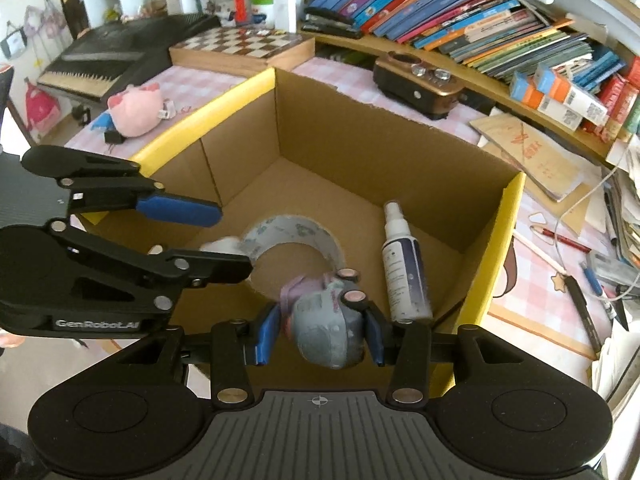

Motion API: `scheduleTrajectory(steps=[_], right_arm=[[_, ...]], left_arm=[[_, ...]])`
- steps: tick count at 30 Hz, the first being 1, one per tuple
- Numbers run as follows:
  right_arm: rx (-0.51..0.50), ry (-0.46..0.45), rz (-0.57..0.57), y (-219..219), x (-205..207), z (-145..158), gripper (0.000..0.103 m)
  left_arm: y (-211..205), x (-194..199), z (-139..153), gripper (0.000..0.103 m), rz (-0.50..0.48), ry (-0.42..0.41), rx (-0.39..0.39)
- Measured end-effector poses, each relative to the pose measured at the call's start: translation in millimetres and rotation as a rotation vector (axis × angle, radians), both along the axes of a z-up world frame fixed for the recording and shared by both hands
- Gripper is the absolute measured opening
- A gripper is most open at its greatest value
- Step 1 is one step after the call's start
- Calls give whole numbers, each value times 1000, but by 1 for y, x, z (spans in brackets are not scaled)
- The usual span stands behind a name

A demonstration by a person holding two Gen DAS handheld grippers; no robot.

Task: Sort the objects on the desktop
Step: 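Lower both into the yellow box and open the left and right tools, then withdraw both tools from the box back toward the table objects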

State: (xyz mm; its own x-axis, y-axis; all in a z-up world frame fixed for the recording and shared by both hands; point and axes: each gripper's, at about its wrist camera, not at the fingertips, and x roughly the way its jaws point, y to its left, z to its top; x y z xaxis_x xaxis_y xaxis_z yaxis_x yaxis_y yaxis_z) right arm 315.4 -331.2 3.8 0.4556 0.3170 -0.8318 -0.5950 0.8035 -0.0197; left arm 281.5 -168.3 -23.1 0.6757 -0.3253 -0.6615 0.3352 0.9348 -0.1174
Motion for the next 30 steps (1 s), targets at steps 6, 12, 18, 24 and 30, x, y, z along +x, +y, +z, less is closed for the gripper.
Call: scheduleTrajectory(steps=[6,12,18,24,30], right_arm=[[74,-146,-113,-18,-31,16,69],[209,-244,-262,-31,-63,30,78],[250,-313,-353,-29,-91,31,87],[253,-347,-432,-20,-120,25,93],[244,-364,-502,-10,-150,17,94]], left_arm=[[13,-20,21,86,59,-103,-53],[33,-45,39,92,152,-168,-130],[46,-78,50,100,199,-233,-142],[56,-107,47,103,222,-237,-136],[67,-135,36,103,223,-209,-123]])
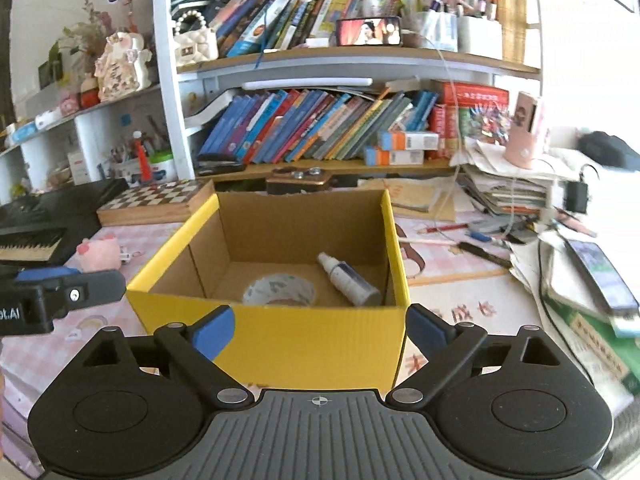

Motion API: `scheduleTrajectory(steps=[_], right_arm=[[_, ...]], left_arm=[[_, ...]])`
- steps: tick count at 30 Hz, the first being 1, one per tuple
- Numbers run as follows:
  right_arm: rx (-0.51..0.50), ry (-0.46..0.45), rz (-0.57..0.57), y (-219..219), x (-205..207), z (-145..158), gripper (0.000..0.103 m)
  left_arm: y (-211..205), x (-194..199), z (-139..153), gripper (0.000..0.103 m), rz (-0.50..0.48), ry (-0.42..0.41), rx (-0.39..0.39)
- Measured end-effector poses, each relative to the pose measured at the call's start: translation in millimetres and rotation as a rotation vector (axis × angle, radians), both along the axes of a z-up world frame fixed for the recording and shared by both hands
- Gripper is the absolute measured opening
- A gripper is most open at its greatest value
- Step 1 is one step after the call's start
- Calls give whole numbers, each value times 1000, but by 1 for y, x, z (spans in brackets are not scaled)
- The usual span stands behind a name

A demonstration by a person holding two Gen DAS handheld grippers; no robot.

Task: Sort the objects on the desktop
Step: 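Withdraw both tools from the box back toward the table objects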

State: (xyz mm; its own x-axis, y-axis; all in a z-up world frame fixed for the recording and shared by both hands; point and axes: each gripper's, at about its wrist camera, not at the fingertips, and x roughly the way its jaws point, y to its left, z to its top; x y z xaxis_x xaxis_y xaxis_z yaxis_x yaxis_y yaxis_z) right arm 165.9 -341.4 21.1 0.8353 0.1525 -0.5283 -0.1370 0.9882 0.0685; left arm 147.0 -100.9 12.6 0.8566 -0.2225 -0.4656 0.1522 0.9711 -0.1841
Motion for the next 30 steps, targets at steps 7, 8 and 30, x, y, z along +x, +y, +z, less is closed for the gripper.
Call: scheduleTrajectory(steps=[7,8,30], right_arm=[[13,24,-63,23,-35,-12,95],[14,32,-65,26,-39,-13,95],[1,132,-126,94,-98,-22,98]], left_arm=[[17,-29,-14,103,20,31,-1],[20,-32,-15,103,21,38,-2],[84,-80,-23,103,-26,142,35]])
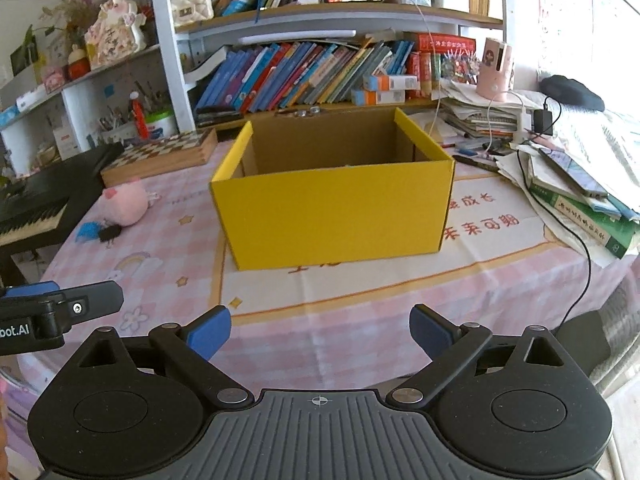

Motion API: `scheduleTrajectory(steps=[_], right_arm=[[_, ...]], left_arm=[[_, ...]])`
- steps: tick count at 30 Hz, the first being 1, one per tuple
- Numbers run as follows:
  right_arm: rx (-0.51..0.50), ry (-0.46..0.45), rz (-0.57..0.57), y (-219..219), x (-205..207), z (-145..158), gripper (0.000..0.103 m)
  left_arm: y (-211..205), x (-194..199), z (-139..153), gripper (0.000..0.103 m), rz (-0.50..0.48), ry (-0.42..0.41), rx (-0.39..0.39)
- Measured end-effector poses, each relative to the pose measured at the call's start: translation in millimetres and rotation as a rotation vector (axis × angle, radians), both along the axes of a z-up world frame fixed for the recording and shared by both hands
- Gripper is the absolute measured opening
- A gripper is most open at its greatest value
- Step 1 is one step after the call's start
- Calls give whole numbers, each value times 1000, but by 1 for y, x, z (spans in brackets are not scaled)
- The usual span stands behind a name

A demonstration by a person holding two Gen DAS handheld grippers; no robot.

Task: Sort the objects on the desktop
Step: 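Withdraw both tools from the box back toward the table objects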

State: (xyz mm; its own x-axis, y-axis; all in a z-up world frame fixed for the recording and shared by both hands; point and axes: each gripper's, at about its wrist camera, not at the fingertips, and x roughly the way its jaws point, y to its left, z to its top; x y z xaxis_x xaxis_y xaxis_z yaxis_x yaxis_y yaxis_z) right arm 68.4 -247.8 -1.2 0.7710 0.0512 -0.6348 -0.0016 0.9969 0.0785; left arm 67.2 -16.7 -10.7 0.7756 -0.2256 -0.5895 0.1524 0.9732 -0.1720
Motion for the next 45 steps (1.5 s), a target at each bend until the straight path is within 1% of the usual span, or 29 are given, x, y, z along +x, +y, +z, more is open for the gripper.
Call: scheduleTrajectory(steps=[5,11,15,23,26,29,35,39,45], right_arm=[[-4,8,4,14,-9,-1,98],[-6,17,21,33,-15,-3,98],[-7,20,39,45,-17,-4,98],[-9,19,81,70,-20,-6,98],[-5,21,92,78,-20,-7,98],[-7,21,107,87,-21,-7,98],[-14,7,147,105,-22,-6,98],[-18,1,172,117,-21,-5,98],[-17,-4,210,136,-15,-4,98]], left_arm=[[14,-6,-2,103,6,12,-1],[25,-14,-1,103,1,6,44],[33,-20,-1,103,-10,0,55],[49,-30,0,103,-46,-14,63],[57,-32,-1,103,-45,-7,62],[68,-32,-4,103,-23,8,55],[95,-32,-6,103,51,23,41],[108,-34,-7,103,81,18,42],[123,-39,-4,103,119,-2,64]])
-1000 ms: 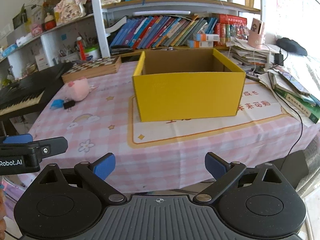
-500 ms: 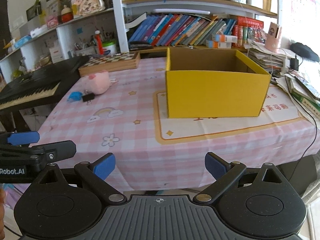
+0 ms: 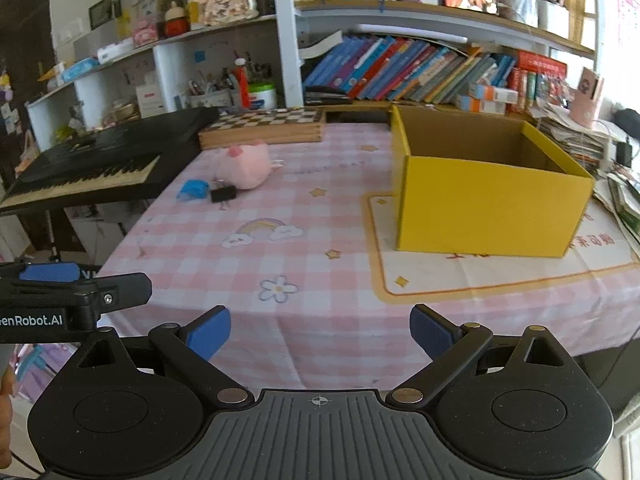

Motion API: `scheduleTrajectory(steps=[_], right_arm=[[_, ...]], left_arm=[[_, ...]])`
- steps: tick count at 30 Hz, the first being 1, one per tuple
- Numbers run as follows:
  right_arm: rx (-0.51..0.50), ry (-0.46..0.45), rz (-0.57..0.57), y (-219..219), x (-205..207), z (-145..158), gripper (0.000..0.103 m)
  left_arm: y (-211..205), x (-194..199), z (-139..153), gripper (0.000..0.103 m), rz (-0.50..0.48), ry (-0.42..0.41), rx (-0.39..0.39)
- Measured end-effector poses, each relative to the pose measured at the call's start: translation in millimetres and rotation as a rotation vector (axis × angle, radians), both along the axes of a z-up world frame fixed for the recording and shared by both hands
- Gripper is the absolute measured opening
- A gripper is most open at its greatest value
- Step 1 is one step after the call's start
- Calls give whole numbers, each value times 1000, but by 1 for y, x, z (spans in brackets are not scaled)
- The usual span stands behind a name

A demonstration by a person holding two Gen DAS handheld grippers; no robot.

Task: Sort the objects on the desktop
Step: 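Withdraw both tools from the box back toward the table objects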

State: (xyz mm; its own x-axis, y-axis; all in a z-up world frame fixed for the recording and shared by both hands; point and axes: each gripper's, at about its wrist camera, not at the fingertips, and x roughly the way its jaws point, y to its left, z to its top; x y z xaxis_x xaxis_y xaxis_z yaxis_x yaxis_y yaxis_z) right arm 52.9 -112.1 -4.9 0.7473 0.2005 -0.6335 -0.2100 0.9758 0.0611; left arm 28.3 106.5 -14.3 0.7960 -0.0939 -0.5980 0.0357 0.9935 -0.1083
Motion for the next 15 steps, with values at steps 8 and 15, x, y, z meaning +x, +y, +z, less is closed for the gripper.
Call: scheduleTrajectory(steps=[8,15], right_arm=[[-11,-19,50,18,9,5,98],[-20,-15,92,28,23,2,98]], left_arm=[[18,3,1,103,48,-6,-11],[28,10,-3,103,95,6,-20]])
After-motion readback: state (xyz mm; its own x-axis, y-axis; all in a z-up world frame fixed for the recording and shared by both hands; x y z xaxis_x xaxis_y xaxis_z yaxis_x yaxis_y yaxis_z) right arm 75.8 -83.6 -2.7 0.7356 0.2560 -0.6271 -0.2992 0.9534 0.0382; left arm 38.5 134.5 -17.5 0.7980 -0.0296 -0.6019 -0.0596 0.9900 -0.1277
